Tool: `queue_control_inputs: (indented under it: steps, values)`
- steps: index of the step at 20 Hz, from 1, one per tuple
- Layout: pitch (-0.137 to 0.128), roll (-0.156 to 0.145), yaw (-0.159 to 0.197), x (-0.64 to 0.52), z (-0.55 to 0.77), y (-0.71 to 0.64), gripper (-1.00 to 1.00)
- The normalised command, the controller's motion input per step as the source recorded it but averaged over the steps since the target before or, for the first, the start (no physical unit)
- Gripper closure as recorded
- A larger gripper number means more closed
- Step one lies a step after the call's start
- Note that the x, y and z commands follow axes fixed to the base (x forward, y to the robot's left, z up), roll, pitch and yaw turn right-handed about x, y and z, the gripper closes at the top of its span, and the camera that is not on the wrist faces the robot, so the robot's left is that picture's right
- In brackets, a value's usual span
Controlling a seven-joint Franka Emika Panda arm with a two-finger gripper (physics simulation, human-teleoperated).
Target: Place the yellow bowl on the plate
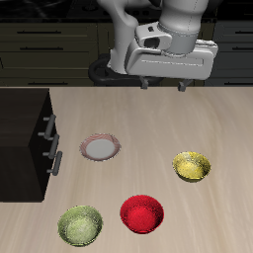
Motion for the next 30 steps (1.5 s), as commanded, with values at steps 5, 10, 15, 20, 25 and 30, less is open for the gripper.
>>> queue_control_inputs:
  steps: [5, 10, 15, 20, 25, 30]
  values:
    - [-0.011, 0.063, -0.008, 0.10, 0.06, 0.44, -1.00]
    - [0.006, 0.046, -0.002, 0.07, -0.02, 0.36, -1.00]
    - [0.016, 0.017, 0.000, 0.01, -0.08, 0.25, -1.00]
    - [0.029, -0.034, 0.032, 0.05, -0.27, 0.12, -1.00]
    - [0.021, -0.023, -0.001, 0.04, -0.24, -0.01, -1.00]
    - [0.018, -0.023, -0.014, 0.07, -0.31, -0.05, -1.00]
